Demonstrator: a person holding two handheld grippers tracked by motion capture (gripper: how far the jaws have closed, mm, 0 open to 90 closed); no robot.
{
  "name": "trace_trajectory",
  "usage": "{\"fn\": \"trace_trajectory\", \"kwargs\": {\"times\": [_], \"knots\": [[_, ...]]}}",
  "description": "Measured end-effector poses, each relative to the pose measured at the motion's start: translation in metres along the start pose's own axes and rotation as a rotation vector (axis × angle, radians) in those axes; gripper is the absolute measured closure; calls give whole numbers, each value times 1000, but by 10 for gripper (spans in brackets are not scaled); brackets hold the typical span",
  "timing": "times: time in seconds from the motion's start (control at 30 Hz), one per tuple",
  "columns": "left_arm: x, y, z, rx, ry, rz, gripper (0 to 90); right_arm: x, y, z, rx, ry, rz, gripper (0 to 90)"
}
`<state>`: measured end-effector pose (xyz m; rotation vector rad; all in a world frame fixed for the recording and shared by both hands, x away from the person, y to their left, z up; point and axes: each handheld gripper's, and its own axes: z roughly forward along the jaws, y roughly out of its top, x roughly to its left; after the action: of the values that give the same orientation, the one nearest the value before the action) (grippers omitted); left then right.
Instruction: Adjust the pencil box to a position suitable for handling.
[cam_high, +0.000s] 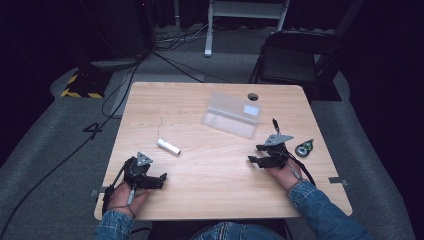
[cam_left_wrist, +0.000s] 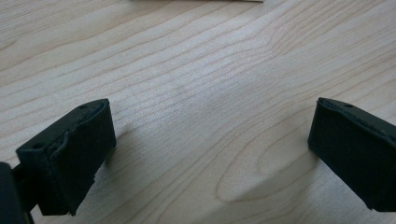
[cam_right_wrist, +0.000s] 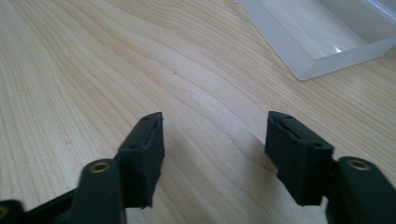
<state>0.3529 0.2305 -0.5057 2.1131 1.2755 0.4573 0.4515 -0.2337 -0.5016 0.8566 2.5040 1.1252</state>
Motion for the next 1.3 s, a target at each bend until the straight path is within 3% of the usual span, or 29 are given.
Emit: {"fn": "trace_trajectory", "kwargs": {"times": [0.2, 0.23, 0.5, 0.8, 1.03, 1.3], "knots": [[2, 0, 1, -4, -15, 12, 9, -3, 4, -5, -1, -12, -9, 446], [4, 1, 0, 1, -27, 27, 9, -5, 7, -9, -22, -6, 4, 446], [7, 0, 1, -6, -44, 41, 10, -12, 27, -19, -30, -2, 13, 443], [8, 0, 0, -9, -44, 48, 36, -28, 53, -5, -5, 6, 7, 446], [8, 0, -1, -10, -44, 50, 44, -38, 70, 16, 38, 29, -17, 566], [8, 0, -1, -14, -45, 51, 54, -41, 76, 38, 78, 27, -50, 681]]}}
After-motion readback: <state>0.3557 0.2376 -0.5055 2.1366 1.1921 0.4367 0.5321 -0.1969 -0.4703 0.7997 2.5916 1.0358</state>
